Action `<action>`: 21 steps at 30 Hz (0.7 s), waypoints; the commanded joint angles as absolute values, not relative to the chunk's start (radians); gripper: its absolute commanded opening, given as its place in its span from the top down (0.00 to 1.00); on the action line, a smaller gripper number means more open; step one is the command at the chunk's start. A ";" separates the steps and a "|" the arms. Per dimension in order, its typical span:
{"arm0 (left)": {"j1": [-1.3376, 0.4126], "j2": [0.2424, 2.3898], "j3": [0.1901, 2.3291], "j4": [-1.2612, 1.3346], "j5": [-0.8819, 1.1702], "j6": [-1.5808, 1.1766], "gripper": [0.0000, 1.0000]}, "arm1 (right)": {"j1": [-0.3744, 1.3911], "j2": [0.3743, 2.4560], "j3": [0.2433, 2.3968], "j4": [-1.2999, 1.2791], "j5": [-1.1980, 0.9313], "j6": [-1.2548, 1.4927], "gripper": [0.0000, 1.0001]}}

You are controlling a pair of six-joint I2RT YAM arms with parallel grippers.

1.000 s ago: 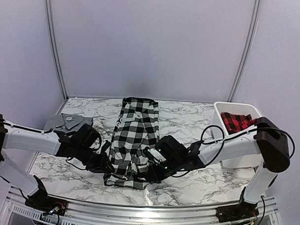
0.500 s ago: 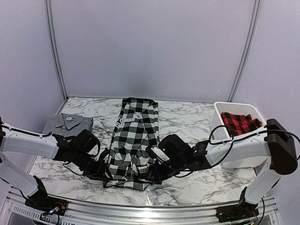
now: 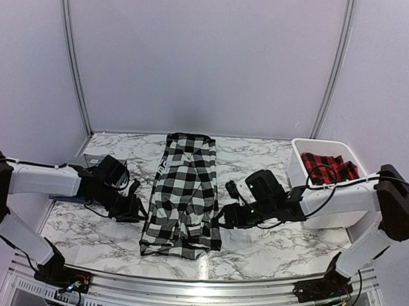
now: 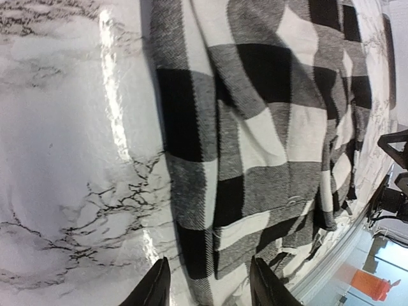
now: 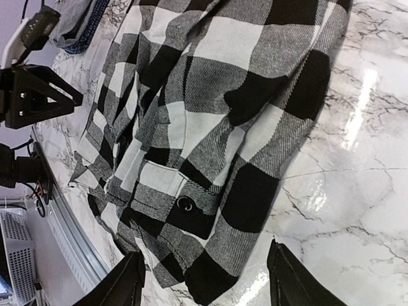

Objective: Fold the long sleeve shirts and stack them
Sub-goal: Pick up the rectangle-folded shirt from the center of the board.

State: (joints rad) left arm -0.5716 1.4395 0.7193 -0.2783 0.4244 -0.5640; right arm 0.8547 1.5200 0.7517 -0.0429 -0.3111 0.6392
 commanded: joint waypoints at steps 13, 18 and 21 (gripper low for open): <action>-0.552 1.593 0.707 -0.253 0.517 -0.480 0.54 | 0.825 1.669 0.714 0.158 -0.404 0.714 0.40; -0.581 1.608 0.691 -0.217 0.532 -0.515 0.61 | 0.825 1.700 0.720 0.178 -0.425 0.718 0.40; -0.632 1.622 0.691 -0.178 0.534 -0.560 0.66 | 0.821 1.690 0.715 0.156 -0.429 0.704 0.41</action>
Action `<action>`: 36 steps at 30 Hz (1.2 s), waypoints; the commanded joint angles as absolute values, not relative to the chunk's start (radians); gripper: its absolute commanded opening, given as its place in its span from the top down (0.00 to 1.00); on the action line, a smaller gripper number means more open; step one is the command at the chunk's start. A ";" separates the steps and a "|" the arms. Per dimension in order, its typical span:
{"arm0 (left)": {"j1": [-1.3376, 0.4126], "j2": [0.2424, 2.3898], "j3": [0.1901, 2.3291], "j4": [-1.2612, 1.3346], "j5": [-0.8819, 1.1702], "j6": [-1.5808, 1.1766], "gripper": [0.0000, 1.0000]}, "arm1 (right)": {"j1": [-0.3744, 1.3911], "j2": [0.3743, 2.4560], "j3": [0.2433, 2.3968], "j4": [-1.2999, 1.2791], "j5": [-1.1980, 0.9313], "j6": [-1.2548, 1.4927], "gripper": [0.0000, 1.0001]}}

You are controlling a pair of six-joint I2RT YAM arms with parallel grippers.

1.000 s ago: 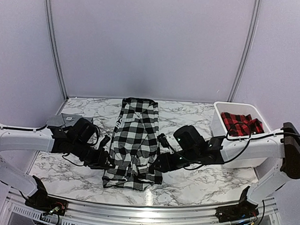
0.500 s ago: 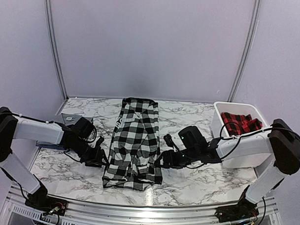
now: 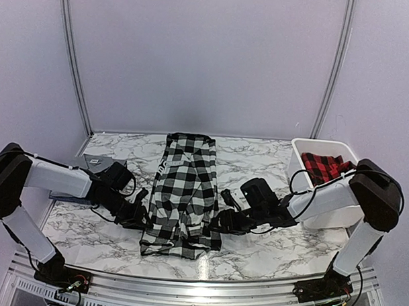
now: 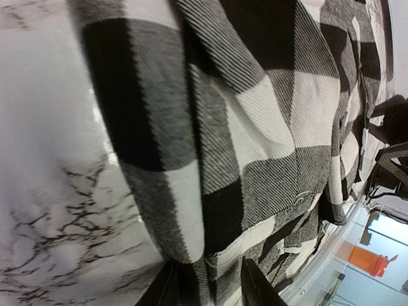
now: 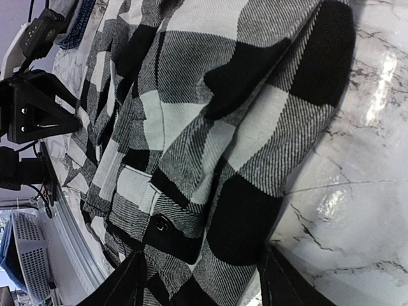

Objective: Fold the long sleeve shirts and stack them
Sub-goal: Pick up the rectangle-folded shirt from the center of the board.

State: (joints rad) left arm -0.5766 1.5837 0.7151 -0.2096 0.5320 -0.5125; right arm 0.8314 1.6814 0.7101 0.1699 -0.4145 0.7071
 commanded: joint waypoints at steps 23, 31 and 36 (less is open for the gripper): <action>-0.735 1.545 0.646 -0.167 0.403 -0.688 0.59 | 0.822 1.650 0.632 0.145 -0.466 0.738 0.45; -0.772 1.602 0.643 -0.089 0.459 -0.721 0.74 | 0.828 1.689 0.665 0.170 -0.478 0.752 0.57; -0.783 1.597 0.634 -0.053 0.480 -0.742 0.81 | 0.829 1.704 0.681 0.178 -0.501 0.754 0.67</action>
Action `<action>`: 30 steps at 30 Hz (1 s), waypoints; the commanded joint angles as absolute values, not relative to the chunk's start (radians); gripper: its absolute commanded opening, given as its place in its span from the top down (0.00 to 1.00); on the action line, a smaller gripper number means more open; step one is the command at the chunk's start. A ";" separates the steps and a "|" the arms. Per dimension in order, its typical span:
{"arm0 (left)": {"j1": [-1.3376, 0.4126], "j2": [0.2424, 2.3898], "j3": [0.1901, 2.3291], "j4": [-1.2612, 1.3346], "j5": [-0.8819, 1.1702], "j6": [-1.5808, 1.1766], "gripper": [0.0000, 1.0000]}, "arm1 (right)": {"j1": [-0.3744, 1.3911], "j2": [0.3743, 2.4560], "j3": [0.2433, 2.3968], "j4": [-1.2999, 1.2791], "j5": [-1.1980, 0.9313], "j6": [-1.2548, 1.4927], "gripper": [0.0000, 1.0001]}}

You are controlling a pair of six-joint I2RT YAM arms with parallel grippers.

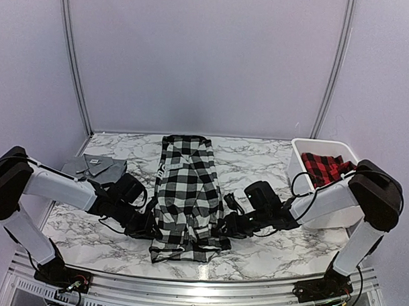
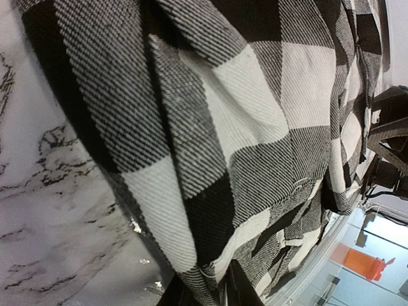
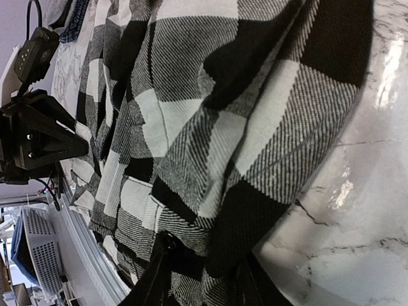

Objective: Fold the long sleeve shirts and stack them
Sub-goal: Pick up the rectangle-folded shirt from the center of the board.

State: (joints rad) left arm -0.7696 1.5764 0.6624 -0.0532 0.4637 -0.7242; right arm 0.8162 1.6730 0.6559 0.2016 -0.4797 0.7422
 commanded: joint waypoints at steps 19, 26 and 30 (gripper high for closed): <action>-0.775 1.424 0.707 -0.076 0.475 -0.799 1.00 | 0.807 1.603 0.783 0.104 -0.526 0.719 1.00; -0.701 1.425 0.815 -0.088 0.430 -0.814 1.00 | 0.747 1.635 0.881 0.129 -0.546 0.698 1.00; -0.618 1.508 0.926 -0.053 0.427 -0.802 1.00 | 0.690 1.722 0.968 0.194 -0.559 0.698 1.00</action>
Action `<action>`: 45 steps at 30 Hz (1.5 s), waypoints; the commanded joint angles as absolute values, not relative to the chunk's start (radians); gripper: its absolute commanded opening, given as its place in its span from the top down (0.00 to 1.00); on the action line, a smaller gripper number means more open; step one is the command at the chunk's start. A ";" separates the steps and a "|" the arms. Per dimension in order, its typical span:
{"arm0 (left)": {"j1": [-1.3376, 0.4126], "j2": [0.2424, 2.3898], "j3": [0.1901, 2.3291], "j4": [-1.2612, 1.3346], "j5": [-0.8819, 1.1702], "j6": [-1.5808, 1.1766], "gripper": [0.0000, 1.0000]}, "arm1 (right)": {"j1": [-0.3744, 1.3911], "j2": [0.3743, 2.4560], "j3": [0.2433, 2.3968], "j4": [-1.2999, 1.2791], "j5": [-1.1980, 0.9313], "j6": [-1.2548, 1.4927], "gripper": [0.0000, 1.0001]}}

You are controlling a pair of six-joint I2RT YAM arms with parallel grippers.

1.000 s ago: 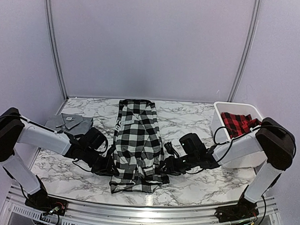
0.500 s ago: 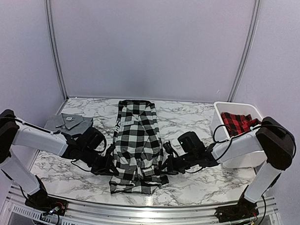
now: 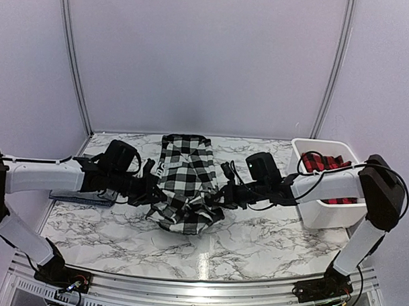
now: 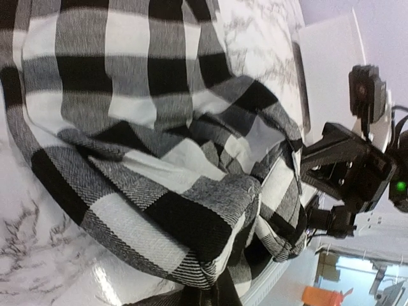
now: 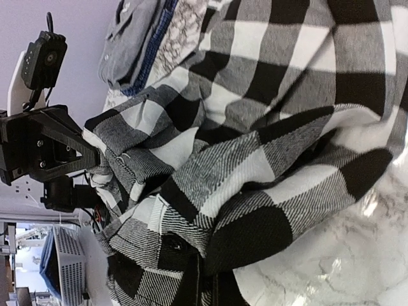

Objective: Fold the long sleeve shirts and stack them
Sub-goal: Fold the rectangle-folded shirt at the center of the board.

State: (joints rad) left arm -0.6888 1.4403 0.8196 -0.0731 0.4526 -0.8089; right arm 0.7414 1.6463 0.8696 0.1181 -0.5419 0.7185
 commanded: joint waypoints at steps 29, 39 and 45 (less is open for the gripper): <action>-0.513 1.861 0.847 0.351 0.392 -0.945 1.00 | 0.599 2.081 1.076 0.287 -0.507 0.706 1.00; -0.543 1.639 0.699 0.350 0.324 -0.957 1.00 | 0.628 1.927 0.993 0.230 -0.461 0.676 0.93; -0.529 1.612 0.701 0.333 0.298 -0.936 0.68 | 0.629 1.934 1.098 0.155 -0.456 0.620 0.70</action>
State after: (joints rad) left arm -0.5491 1.6539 0.7006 0.3466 0.3397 -0.9596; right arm 0.6300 1.9366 1.0119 0.2146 -0.4789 0.6743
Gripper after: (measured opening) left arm 0.168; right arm 0.252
